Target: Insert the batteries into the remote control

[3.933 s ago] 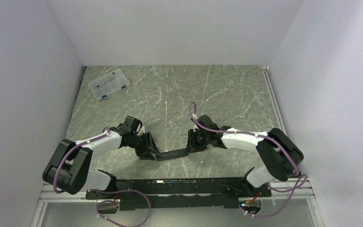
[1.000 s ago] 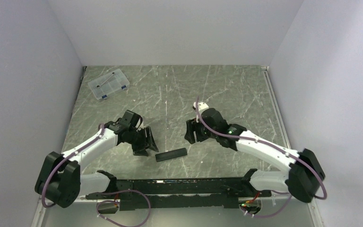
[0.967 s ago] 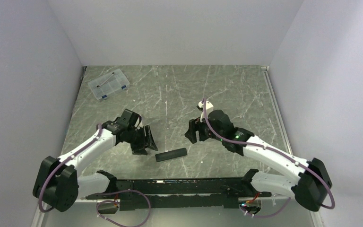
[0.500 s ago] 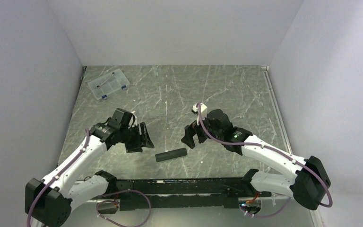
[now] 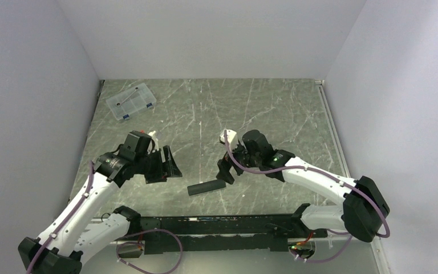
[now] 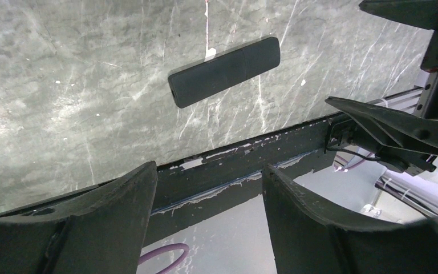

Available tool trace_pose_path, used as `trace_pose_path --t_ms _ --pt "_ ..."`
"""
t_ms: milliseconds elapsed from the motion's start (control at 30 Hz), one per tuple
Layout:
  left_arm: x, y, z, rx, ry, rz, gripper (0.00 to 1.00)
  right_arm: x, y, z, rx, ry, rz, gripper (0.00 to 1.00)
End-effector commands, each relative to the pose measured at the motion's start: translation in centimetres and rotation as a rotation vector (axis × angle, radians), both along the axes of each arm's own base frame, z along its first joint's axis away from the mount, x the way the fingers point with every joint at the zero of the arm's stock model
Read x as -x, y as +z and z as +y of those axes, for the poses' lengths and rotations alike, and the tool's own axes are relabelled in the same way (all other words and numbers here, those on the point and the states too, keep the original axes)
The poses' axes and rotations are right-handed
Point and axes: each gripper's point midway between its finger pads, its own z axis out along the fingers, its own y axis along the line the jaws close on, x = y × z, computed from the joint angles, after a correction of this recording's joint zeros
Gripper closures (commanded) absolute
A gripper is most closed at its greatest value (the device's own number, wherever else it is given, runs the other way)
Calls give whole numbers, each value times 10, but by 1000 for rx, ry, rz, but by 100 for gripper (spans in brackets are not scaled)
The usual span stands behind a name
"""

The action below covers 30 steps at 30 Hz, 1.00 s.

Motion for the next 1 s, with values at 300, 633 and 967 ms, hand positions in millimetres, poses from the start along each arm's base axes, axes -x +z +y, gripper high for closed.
trace_pose_path --t_ms 300,633,967 --pt "-5 30 20 -105 -32 -129 24 17 -23 27 215 382 -270 7" --pt "-5 33 22 -113 -59 -165 24 16 -46 34 322 515 -351 8" --pt "-4 37 21 -100 -68 -192 23 17 -68 39 401 587 -297 9"
